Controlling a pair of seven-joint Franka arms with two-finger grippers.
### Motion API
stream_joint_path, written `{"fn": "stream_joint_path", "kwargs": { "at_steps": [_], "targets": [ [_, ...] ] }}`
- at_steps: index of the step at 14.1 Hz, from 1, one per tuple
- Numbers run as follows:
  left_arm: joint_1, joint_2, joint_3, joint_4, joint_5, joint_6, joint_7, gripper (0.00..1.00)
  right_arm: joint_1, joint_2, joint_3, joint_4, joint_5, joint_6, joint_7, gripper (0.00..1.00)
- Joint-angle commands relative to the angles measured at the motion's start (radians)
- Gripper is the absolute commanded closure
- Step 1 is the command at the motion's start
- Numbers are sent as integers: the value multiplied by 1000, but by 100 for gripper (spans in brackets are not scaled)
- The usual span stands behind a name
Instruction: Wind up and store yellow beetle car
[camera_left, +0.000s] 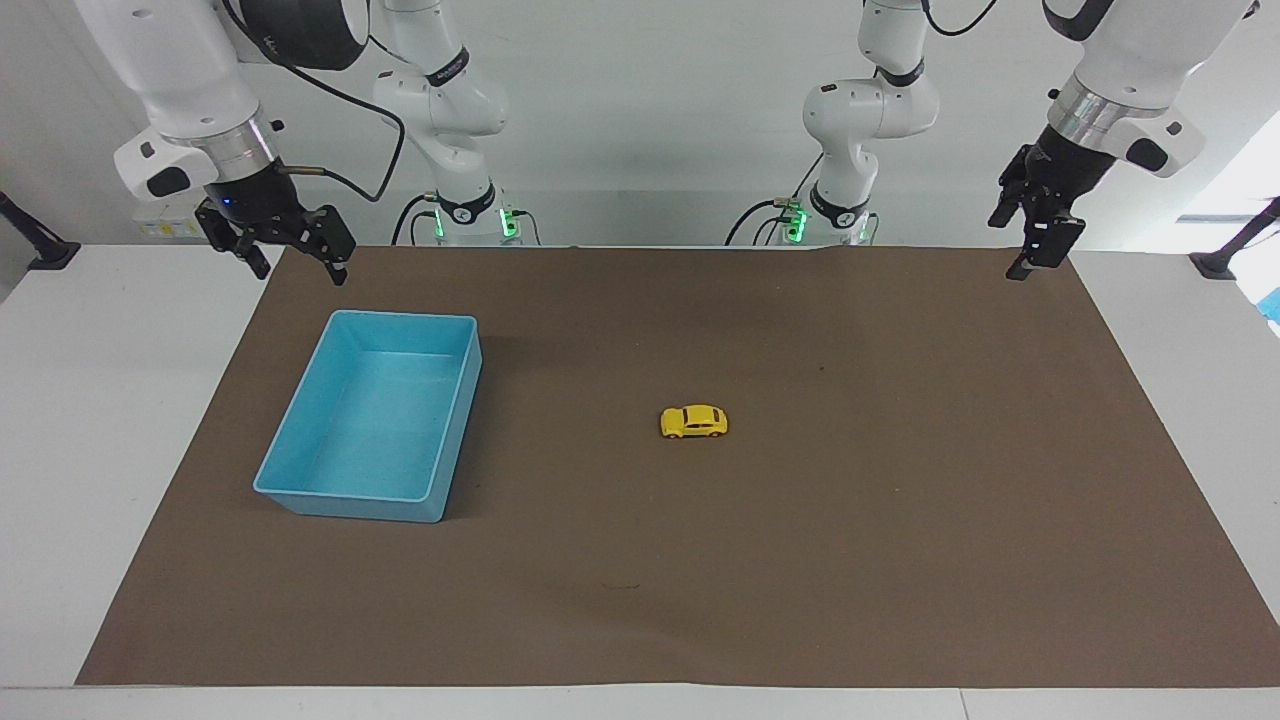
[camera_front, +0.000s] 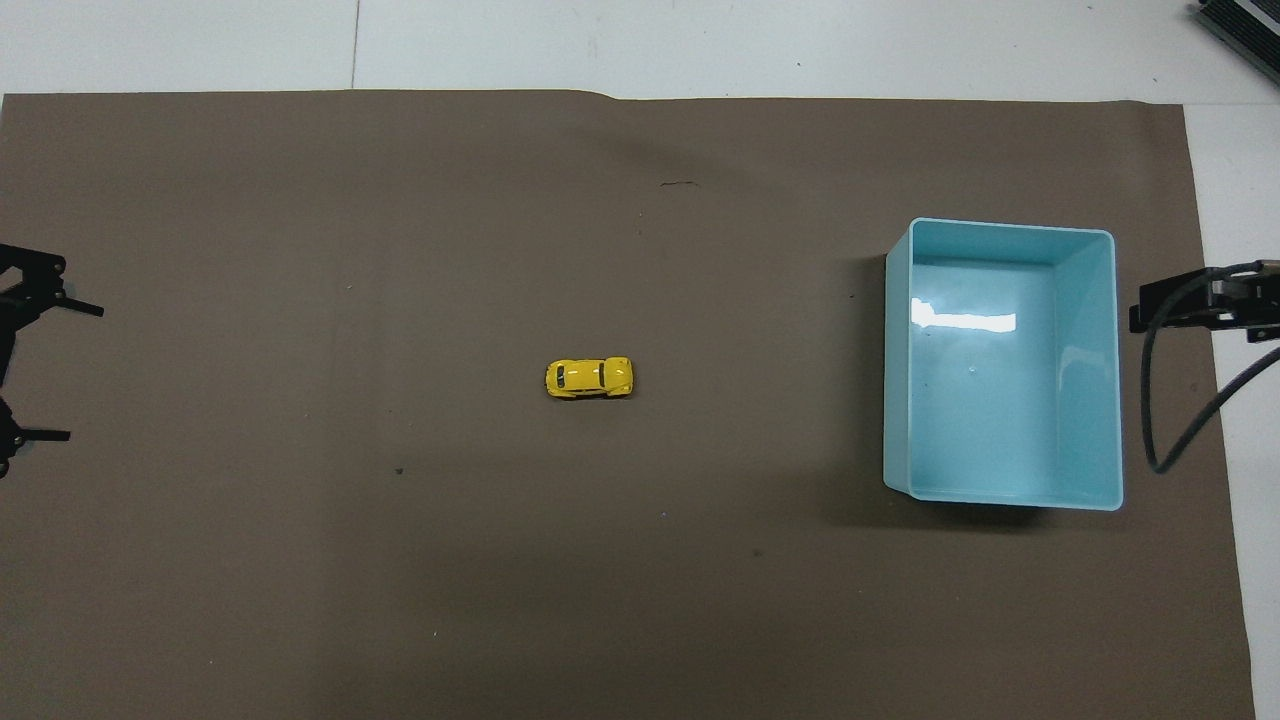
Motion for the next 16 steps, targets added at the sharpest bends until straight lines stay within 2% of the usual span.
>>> {"fn": "stream_joint_path", "kwargs": {
  "at_steps": [1,3,7,10,16],
  "targets": [
    [-72,-20,8,-31,-11,46,-63,0,-11,-21,3,-22,20,-1,-14,0],
    [-89,-11,6,-33,-13,65,-100,0,-12,-21,3,-22,20,-1,-14,0],
    [-238,92,8,-34,-13,142,-251,0,-11,-21,3,-22,20,-1,-14,0],
    [-280,126,8,-42,-13,239,-374,0,-12,-21,3,-22,20,0,-14,0],
    [-371,221,9,-37,-11,327,-506,0,-12,-21,3,-24,20,0,-14,0]
  ]
}}
